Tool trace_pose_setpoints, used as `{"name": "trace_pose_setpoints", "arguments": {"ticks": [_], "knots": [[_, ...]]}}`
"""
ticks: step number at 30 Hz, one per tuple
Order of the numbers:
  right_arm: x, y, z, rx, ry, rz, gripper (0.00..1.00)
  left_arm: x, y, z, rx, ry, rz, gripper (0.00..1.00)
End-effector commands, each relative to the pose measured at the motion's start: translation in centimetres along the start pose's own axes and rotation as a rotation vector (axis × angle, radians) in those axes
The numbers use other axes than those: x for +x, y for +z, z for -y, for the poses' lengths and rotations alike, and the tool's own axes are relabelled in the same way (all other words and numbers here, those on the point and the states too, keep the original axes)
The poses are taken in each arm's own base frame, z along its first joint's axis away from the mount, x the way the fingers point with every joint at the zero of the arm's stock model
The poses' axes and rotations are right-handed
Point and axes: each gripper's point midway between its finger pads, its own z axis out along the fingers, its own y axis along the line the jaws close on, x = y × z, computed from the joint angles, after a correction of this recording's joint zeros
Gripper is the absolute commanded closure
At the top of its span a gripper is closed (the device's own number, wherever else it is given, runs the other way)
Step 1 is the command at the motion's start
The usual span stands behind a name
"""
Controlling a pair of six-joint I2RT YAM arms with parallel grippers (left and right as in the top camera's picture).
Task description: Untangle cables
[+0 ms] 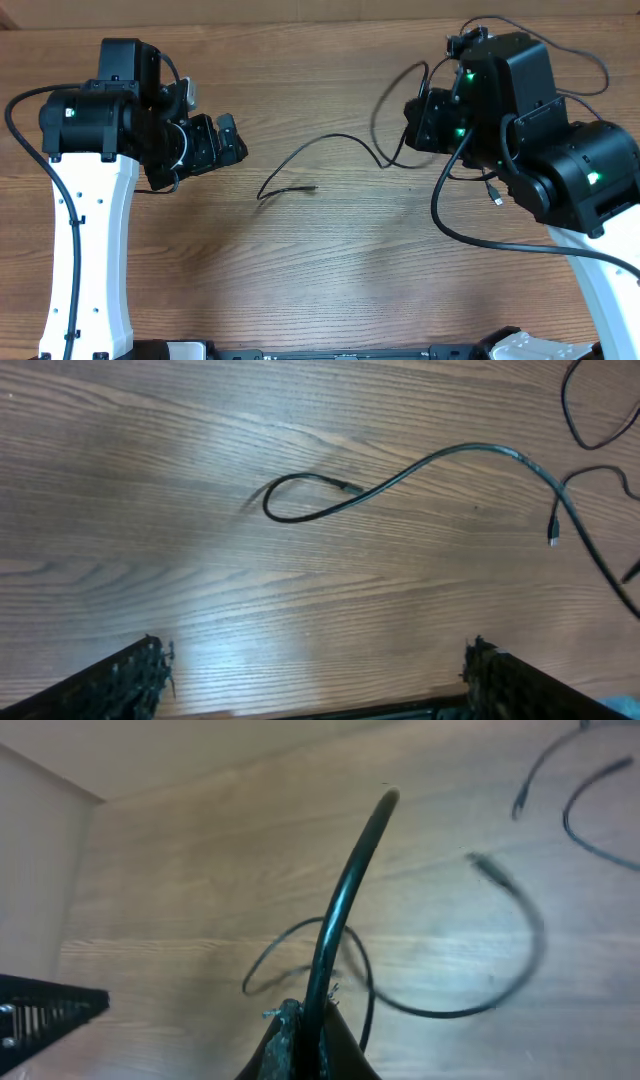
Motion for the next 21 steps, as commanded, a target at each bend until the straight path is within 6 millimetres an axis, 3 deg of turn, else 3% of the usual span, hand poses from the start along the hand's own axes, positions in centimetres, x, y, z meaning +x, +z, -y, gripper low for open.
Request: {"name": "trace_pose_setpoints", "arguments": {"ticks": [1, 9, 16, 21], "knots": [[0.6, 0.6, -1.0, -0.051, 0.007, -0.053, 0.96, -0.2, 0.0, 1.2, 0.031, 0.070, 0.007, 0.05], [0.9, 1.1, -1.5, -0.077, 0.008, -0.082, 0.96, 0.1, 3.7, 4.9, 0.056, 0.341, -0.060, 0.00], [1.6, 1.3, -1.1, -0.056, 0.011, -0.113, 0.96, -1.0, 9.9, 8.4, 0.079, 0.511, -0.108, 0.00], [2.1, 1.5, -0.7, -0.041, 0.007, -0.136, 0.96, -1.7, 14.1, 9.2, 0.083, 0.645, -0.142, 0.00]]}}
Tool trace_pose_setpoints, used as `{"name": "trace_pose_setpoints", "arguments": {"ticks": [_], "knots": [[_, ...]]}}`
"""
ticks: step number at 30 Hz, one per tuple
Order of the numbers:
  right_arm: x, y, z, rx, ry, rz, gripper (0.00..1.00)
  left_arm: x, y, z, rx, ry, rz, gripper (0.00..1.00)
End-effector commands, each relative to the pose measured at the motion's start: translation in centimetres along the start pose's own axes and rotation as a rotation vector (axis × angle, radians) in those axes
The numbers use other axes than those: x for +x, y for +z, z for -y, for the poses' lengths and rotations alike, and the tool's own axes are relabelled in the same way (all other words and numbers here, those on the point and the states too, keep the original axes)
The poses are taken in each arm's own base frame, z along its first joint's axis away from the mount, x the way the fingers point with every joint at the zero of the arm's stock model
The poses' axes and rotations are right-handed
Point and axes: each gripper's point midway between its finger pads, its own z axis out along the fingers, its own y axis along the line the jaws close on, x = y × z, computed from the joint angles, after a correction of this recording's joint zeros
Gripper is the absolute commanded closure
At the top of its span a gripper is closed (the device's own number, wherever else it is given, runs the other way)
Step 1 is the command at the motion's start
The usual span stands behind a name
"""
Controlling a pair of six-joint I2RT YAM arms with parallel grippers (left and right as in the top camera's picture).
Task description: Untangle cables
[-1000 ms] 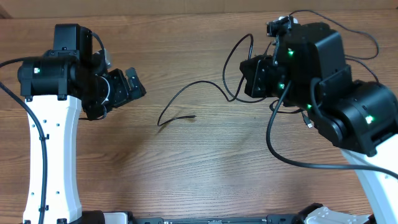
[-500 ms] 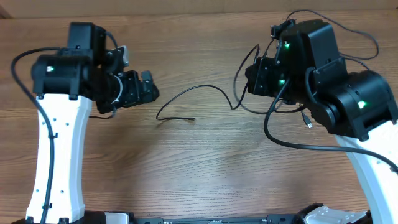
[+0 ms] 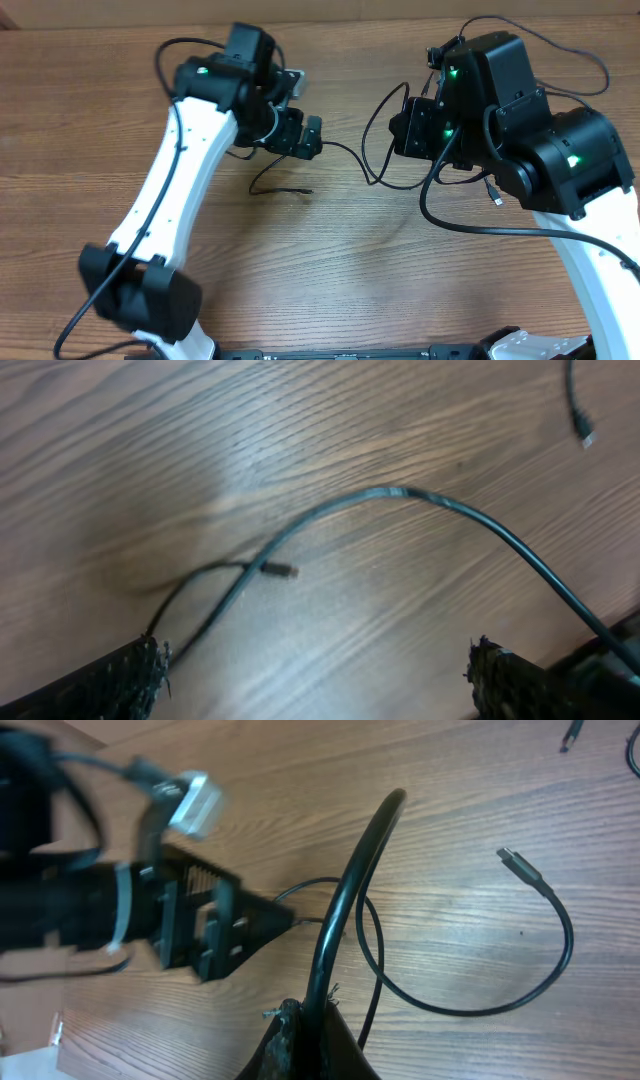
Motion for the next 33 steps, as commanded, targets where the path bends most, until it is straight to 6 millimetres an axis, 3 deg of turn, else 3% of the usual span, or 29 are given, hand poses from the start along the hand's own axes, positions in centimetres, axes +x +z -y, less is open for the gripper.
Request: {"name": "trace_pose_setpoints", "arguments": {"ticks": [1, 14, 16, 17, 18, 21, 22, 27, 33], "knots": [[0.0, 0.0, 0.0, 0.003, -0.004, -0.006, 0.96, -0.6, 2.5, 0.1, 0.013, 0.144, -0.036, 0.01], [0.1, 0.7, 0.2, 0.015, -0.022, -0.025, 0.96, 1.3, 7.3, -0.3, 0.040, 0.315, -0.198, 0.02], [0.1, 0.8, 0.3, 0.017, -0.021, -0.028, 0.96, 1.4, 7.7, -0.5, 0.033, 0.312, -0.207, 0.27], [0.1, 0.8, 0.3, 0.018, -0.021, -0.029, 0.96, 1.4, 7.8, -0.5, 0.032, 0.295, -0.209, 0.49], [0.1, 0.8, 0.3, 0.019, -0.021, -0.029, 0.96, 1.3, 7.8, -0.4, 0.031, 0.281, -0.207, 0.63], [-0.1, 0.9, 0.6, 0.039, -0.021, -0.016, 0.96, 1.3, 7.7, -0.4, 0.030, 0.245, -0.204, 0.91], [-0.3, 0.9, 1.0, 0.058, -0.021, -0.005, 0.96, 1.3, 7.6, -0.3, 0.035, 0.237, -0.206, 0.96], [-1.9, 1.2, 3.6, 0.213, -0.017, 0.071, 0.90, 2.3, 5.8, 1.6, 0.122, 0.224, -0.244, 0.96], [-2.4, 2.9, 6.3, 0.301, 0.058, 0.033, 0.88, 1.5, 0.5, 5.2, 0.225, 0.278, -0.168, 0.96]]}}
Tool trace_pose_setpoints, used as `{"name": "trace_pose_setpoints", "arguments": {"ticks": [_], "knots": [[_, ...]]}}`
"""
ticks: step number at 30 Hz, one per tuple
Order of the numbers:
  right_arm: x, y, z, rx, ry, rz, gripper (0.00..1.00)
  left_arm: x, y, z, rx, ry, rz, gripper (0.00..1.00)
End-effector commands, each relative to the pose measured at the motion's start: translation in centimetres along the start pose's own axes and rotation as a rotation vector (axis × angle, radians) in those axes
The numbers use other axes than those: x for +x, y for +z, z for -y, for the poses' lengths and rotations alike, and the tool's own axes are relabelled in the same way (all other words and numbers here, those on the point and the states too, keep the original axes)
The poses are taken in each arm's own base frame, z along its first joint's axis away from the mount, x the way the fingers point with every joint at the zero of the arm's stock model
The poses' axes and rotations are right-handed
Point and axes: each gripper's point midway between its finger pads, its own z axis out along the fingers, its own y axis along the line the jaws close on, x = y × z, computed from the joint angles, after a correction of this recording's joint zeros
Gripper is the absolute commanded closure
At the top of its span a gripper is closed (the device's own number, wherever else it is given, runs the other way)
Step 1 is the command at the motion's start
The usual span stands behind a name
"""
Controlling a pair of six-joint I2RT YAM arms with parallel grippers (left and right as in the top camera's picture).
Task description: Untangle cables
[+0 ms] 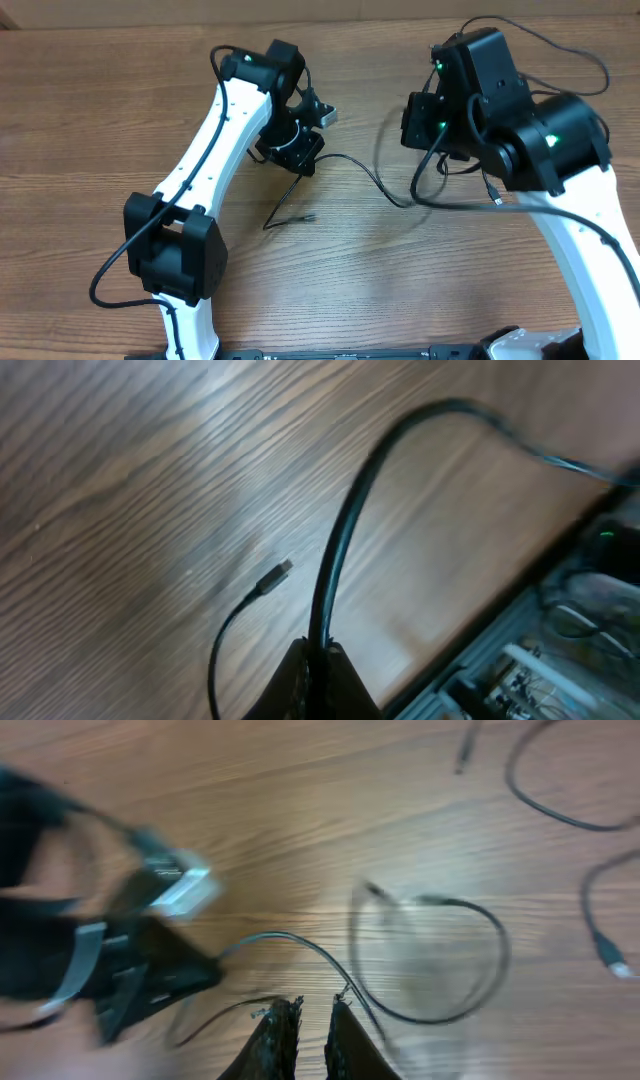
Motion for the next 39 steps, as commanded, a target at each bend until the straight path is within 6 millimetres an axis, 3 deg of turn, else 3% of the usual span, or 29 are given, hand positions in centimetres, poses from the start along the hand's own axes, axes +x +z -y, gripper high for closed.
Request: {"name": "trace_pose_setpoints", "arguments": {"ticks": [1, 2, 3, 6, 7, 10, 13, 17, 23, 26, 31, 35, 39], "knots": [[-0.7, 1.6, 2.0, 0.085, 0.058, -0.017, 0.88, -1.4, -4.7, 3.9, 0.072, 0.091, 0.150, 0.96], [-0.4, 2.1, 1.9, 0.078, 0.062, -0.045, 0.83, -1.6, -5.8, 4.4, 0.068, 0.091, 0.181, 0.96], [-0.2, 2.4, 1.9, 0.072, 0.065, -0.063, 0.71, -1.7, -6.8, 4.8, 0.061, 0.085, 0.210, 0.96], [0.4, 3.1, 1.4, 0.049, 0.056, -0.108, 0.24, -1.8, -9.5, 5.7, 0.035, 0.077, 0.292, 0.96], [0.6, 3.2, 1.1, 0.035, 0.058, -0.122, 0.17, -1.7, -10.1, 6.1, 0.033, 0.073, 0.310, 0.96], [1.2, 3.3, 0.0, -0.027, 0.062, -0.164, 0.13, -1.2, -11.5, 6.8, 0.033, 0.051, 0.348, 0.96], [1.6, 3.2, -0.7, -0.065, 0.063, -0.187, 0.00, -0.7, -12.6, 7.5, 0.040, 0.021, 0.377, 0.96], [1.6, 3.2, -0.9, -0.075, 0.038, -0.187, 0.00, 0.0, -14.4, 8.5, 0.039, 0.021, 0.434, 0.96], [1.6, 3.3, -1.5, -0.147, -0.408, -0.165, 0.00, 0.5, -17.8, 8.9, 0.060, -0.114, 0.557, 0.96], [2.1, 3.7, -1.3, -0.154, -0.532, -0.175, 0.00, 1.1, -19.3, 9.0, 0.091, -0.194, 0.602, 0.96], [3.2, 5.0, -1.3, -0.167, -0.666, -0.203, 0.00, 2.1, -21.9, 10.6, 0.203, -0.175, 0.668, 0.96], [3.8, 5.7, -2.6, -0.191, -0.708, -0.194, 0.02, 2.6, -23.0, 10.4, 0.211, -0.206, 0.699, 0.96], [5.5, 5.6, -5.2, -0.259, -0.849, -0.189, 0.04, 2.7, -23.1, 11.1, 0.253, -0.199, 0.691, 0.96]]}}
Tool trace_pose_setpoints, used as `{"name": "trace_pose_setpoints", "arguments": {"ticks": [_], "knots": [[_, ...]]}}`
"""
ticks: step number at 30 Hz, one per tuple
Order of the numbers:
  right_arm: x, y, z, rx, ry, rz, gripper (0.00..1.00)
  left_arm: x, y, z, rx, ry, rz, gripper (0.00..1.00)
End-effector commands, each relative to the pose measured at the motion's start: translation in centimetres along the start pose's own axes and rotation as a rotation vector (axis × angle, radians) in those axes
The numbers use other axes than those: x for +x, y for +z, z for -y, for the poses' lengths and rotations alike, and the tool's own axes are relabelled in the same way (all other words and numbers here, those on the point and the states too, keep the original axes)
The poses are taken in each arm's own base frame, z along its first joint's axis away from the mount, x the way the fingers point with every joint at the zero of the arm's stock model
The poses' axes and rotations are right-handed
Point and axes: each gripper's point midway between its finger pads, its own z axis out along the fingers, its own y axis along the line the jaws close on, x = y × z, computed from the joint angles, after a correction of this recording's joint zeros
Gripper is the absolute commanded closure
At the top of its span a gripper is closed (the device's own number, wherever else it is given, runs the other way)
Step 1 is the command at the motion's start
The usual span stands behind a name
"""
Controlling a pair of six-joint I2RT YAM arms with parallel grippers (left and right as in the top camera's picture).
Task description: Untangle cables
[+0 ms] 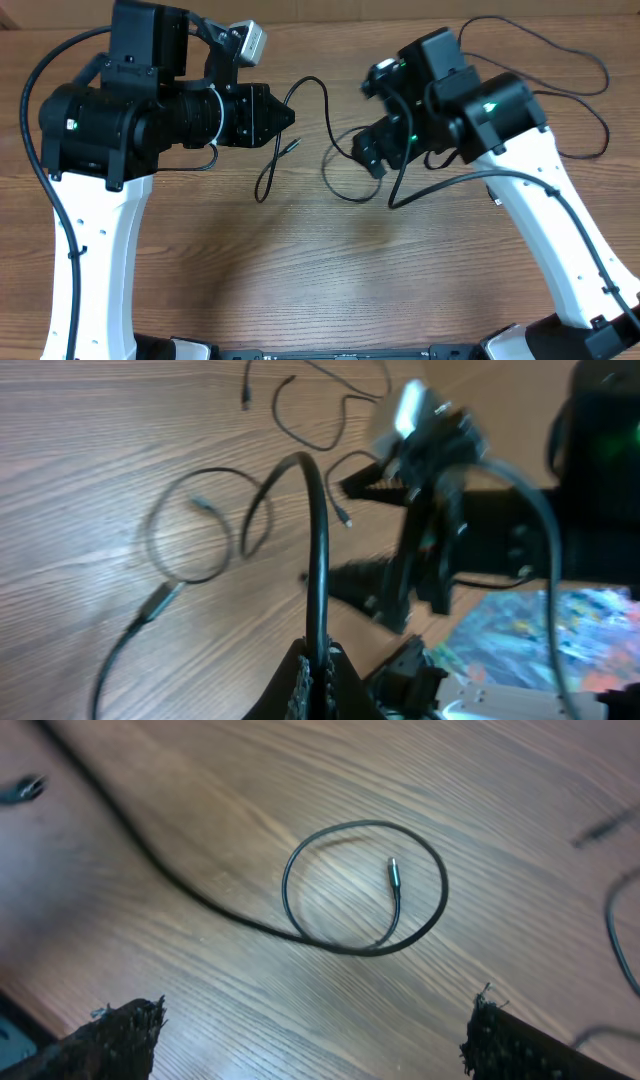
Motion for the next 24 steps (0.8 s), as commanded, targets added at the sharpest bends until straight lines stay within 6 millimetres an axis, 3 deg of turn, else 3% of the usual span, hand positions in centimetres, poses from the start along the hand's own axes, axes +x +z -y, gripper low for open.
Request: {"name": "trace_pose_setpoints", "arguments": {"ticks": [1, 3, 6, 13, 20, 24], "knots": [[-0.3, 0.5, -3.0, -0.053, -0.180, 0.010, 0.07, 0.1, -1.1, 2.2, 0.096, -0.004, 0.009, 0.96], [-0.5, 0.7, -4.1, -0.061, -0.239, 0.016, 0.14, 0.3, -1.1, 2.7, 0.123, -0.003, 0.002, 0.96], [-0.9, 1.1, -5.0, -0.067, -0.262, 0.031, 0.14, 0.4, -1.1, 2.8, 0.127, -0.006, -0.003, 0.96], [-0.9, 1.9, -5.1, -0.069, -0.268, 0.032, 0.19, 0.4, -1.4, 3.3, 0.150, -0.031, -0.005, 0.96], [-2.2, 1.9, -4.2, -0.015, -0.262, 0.077, 0.31, 0.5, -2.9, 6.2, 0.273, -0.011, -0.005, 0.96], [-3.3, 1.7, -1.7, 0.088, -0.172, 0.112, 0.31, 0.2, -3.7, 6.4, 0.258, 0.003, 0.027, 0.96]]}}
